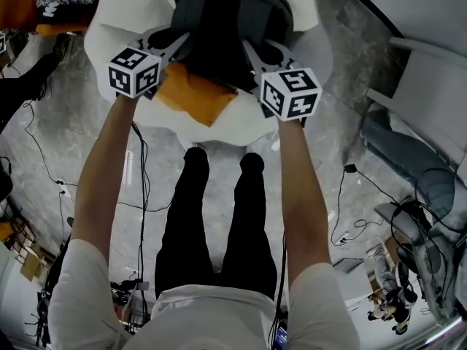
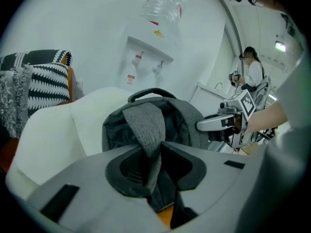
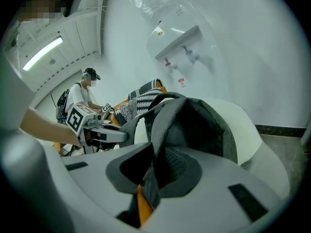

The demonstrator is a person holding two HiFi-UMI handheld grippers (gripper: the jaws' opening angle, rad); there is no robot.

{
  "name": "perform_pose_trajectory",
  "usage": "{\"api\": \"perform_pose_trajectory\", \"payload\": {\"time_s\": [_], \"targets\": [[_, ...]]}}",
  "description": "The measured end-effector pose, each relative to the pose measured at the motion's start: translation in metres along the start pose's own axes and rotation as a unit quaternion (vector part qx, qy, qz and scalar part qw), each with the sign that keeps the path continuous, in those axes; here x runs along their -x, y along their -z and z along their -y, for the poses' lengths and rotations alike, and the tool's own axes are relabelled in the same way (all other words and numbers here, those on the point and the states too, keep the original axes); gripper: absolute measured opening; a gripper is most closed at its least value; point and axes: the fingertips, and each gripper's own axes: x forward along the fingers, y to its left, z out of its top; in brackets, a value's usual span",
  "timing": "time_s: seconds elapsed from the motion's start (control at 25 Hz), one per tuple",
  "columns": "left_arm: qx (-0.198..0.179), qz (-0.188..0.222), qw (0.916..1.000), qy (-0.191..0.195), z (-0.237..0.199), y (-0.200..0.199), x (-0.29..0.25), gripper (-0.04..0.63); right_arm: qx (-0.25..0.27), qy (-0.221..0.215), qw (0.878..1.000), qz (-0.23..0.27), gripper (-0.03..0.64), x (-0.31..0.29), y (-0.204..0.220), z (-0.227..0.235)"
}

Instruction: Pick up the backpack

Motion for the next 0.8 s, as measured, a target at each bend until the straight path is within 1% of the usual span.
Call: {"api": "perform_pose_trajectory", "payload": {"time_s": [0.16, 0.28, 0.6, 0.8], "targets": [[0.007, 0.014, 0.9999, 0.005, 0.009, -0.010, 0.014, 0.075, 0.010, -0.009, 1.000, 0.006, 0.049, 0.010, -0.007, -0.014], [0.015, 0.022, 0.9996, 0.009, 0.013, -0.017, 0.027, 0.075, 0.002, -0.020, 1.000, 0.011, 0.049, 0.018, -0.011, -0.027], [0.027, 0.021, 0.9993, 0.013, 0.043, -0.027, 0.056, 0.072, -0.004, -0.036, 0.999, 0.006, 0.049, 0.052, -0.021, -0.054], [0.046, 0.028, 0.9984, 0.017, 0.069, -0.032, 0.070, 0.071, -0.027, -0.046, 0.998, 0.014, 0.046, 0.075, -0.027, -0.066]]}}
